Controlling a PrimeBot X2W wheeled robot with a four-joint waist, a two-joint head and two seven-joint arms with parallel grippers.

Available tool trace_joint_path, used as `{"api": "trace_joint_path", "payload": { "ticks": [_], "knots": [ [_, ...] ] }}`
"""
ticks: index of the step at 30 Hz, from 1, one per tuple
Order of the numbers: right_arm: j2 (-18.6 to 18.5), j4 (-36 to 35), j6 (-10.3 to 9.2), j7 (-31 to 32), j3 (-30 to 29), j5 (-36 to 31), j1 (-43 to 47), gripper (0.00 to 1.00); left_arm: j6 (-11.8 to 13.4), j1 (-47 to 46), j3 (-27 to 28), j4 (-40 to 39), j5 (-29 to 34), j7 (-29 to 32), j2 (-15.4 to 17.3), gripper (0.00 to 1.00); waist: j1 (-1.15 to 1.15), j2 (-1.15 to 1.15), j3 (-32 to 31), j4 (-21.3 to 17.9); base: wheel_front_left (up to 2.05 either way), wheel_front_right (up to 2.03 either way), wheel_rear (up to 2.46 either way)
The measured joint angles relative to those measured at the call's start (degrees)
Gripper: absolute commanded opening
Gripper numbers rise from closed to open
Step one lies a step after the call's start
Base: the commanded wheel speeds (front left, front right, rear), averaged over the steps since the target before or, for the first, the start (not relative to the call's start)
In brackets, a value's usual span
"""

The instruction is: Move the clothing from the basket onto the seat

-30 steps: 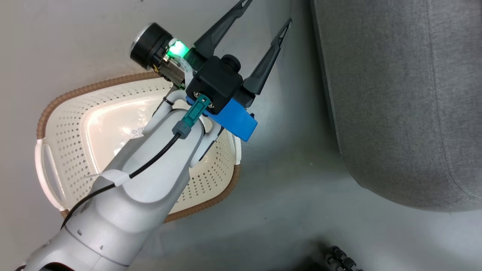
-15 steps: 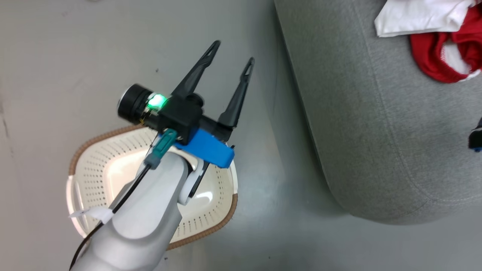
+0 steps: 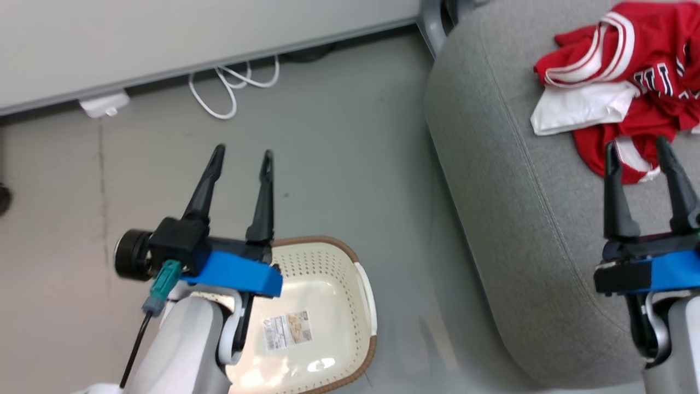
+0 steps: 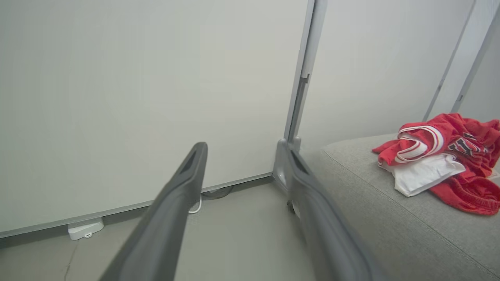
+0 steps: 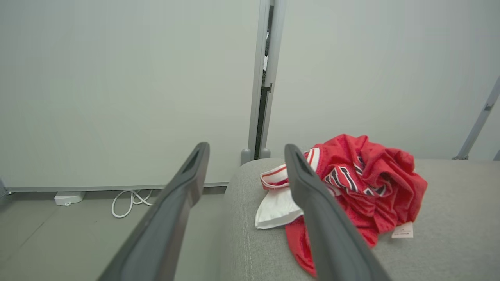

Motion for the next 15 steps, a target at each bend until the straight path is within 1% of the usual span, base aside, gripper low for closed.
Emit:
{"api": "trace_joint_path", "payload": {
  "ticks": [6, 15],
  "knots": [
    [1.83, -2.10, 0.00, 0.00, 1.30, -1.00, 3.71, 1.00, 0.12, 5.44, 6.17, -1.27, 1.16, 0.00, -1.11, 1.00, 0.00, 0.00, -5.07, 3.02, 0.00, 0.00, 0.00],
    [5.02, -3.74, -0.01, 0.00, 2.59, -2.72, 9.44, 1.00, -2.36, 11.66, 11.52, -2.02, 3.04, 0.00, -2.27, 1.00, 0.00, 0.00, -10.48, 6.88, 0.00, 0.00, 0.00]
  ]
}}
